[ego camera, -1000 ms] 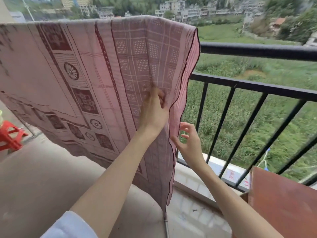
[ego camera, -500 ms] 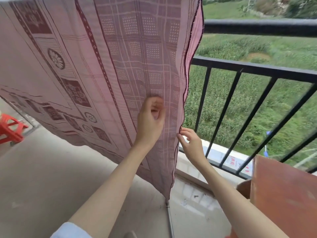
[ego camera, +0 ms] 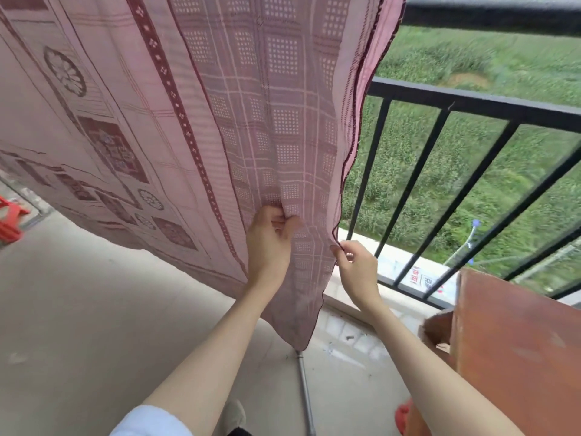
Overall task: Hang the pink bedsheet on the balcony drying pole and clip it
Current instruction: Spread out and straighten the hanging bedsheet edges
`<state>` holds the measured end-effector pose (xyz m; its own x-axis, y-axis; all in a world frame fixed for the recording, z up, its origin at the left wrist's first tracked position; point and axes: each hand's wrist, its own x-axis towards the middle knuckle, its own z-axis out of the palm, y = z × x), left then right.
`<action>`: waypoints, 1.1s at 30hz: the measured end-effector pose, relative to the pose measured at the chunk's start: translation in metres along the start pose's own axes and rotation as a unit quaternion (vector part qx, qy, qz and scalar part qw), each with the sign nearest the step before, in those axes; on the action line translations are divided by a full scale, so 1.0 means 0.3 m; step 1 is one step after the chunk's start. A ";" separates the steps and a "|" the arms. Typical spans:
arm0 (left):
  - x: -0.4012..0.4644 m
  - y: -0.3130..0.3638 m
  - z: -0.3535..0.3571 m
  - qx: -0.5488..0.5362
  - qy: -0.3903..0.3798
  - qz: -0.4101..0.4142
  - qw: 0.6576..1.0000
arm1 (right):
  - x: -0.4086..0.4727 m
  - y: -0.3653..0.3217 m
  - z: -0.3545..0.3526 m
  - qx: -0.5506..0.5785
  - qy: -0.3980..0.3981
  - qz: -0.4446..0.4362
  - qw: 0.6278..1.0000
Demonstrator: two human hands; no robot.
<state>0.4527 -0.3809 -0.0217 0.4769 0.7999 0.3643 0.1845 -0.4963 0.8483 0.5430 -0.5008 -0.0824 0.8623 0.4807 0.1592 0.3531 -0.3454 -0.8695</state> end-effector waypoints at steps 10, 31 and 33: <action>-0.090 -0.181 -0.117 0.084 -0.209 -0.008 0.974 | -0.092 0.005 0.048 -0.143 -0.111 0.100 0.978; 0.153 -0.786 -1.443 0.235 -0.071 -0.127 0.961 | -0.264 -0.920 1.198 -0.238 -0.437 -0.122 0.859; 0.204 -0.846 -1.582 0.258 -0.053 -0.130 0.956 | -0.268 -1.023 1.333 -0.221 -0.413 -0.171 0.867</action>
<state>0.0273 -0.0459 -0.0325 0.4369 0.8937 0.1017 0.6952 -0.4073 0.5923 0.2200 -0.1111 -0.0153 0.1904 0.9659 -0.1755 0.7984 -0.2564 -0.5448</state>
